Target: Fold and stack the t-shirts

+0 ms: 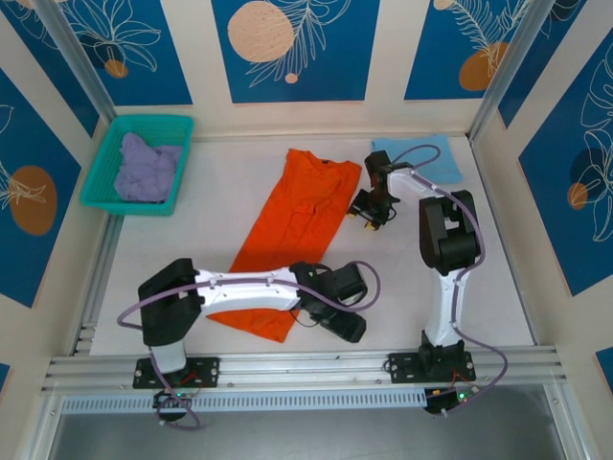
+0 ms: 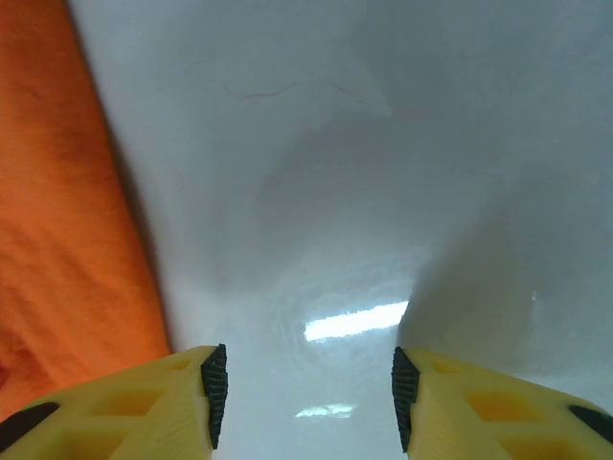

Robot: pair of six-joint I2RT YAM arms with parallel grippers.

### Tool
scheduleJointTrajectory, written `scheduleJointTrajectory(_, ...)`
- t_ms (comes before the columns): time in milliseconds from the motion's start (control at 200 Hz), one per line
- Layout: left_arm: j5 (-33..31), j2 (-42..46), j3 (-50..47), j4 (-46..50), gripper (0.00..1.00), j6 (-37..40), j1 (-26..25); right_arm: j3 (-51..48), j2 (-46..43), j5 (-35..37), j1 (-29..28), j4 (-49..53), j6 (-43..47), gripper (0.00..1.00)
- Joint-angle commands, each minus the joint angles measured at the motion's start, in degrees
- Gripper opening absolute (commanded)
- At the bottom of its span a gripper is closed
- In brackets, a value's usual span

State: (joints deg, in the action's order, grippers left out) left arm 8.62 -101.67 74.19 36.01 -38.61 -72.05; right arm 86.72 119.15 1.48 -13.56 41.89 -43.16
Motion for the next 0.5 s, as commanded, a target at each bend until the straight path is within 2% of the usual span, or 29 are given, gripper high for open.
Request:
scheduleJointTrajectory(0, -10.39, 6.61, 1.85, 10.03, 0.73, 2.3, 3.14, 1.41, 0.69, -1.52, -1.34, -2.64, -0.01, 0.47)
scheduleJointTrajectory(70, -12.76, 9.51, -1.14, 11.45, 0.7, 2.28, 6.49, 3.66, 3.04, -1.73, -2.1, -2.0, -0.09, 0.46)
scheduleJointTrajectory(290, -13.51, 21.12, -17.05, 8.36, 0.69, 1.07, 20.03, 13.09, 11.65, -1.12, -4.06, 0.98, -1.72, 0.42)
scheduleJointTrajectory(495, -14.93, 30.16, -28.96, 5.56, 0.7, -2.01, 32.31, 26.56, 21.25, -3.36, -6.77, 4.86, -1.95, 0.4)
